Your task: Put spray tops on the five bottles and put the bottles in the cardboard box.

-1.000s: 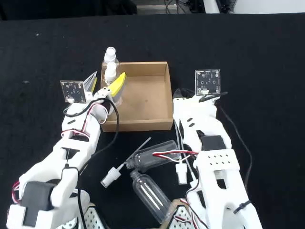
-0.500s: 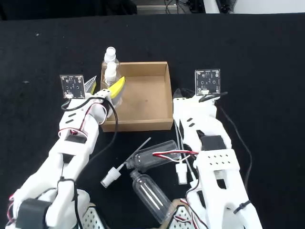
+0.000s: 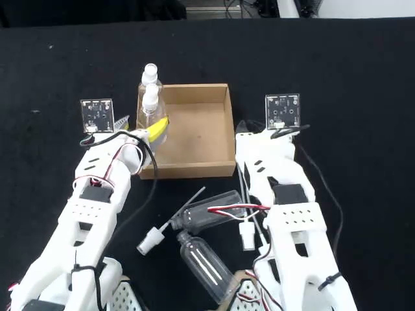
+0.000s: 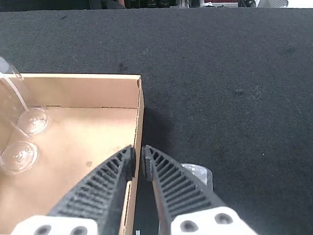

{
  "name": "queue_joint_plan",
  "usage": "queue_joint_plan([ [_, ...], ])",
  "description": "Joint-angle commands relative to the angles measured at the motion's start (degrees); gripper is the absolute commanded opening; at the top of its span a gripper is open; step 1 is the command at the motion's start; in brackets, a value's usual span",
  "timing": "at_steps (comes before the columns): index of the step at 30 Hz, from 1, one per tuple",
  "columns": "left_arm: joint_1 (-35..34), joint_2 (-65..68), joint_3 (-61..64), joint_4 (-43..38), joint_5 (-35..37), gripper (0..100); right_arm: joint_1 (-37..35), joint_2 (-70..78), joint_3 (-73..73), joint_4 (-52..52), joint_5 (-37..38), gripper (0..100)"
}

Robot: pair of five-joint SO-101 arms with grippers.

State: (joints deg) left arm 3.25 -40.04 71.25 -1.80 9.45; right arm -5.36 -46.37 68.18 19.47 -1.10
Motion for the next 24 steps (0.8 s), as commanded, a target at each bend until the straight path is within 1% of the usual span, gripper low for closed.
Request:
queue_joint_plan([
  [1, -0.3, -2.6, -2.2, 6.4, 0.8, 21, 0.1, 0.0, -0.6, -2.0, 0.2, 1.2],
  [3, -0.2, -2.2, -4.2, 9.2, 1.3, 21, 0.0, 0.1, -0.6, -2.0, 0.2, 1.2],
  [7, -0.6, -2.2, -7.7, 16.9, 8.1, 21, -2.0, 0.3, -0.1, -2.0, 0.4, 1.2],
  [10, -0.4, -2.2, -10.6, 24.5, 8.4, 21, -2.5, 0.3, -0.1, -2.0, 0.4, 1.2],
  [14, -0.5, -2.2, -13.8, 32.0, 8.4, 21, -2.4, 0.3, -0.1, -2.0, 0.5, 1.2],
  [17, -0.6, -2.2, -15.4, 34.5, 8.4, 21, -2.4, 0.3, 0.0, -1.9, 0.5, 1.2],
  [24, -0.2, -2.1, -16.0, 34.5, 8.7, 21, -2.4, 0.3, 0.0, -1.9, 0.5, 1.2],
])
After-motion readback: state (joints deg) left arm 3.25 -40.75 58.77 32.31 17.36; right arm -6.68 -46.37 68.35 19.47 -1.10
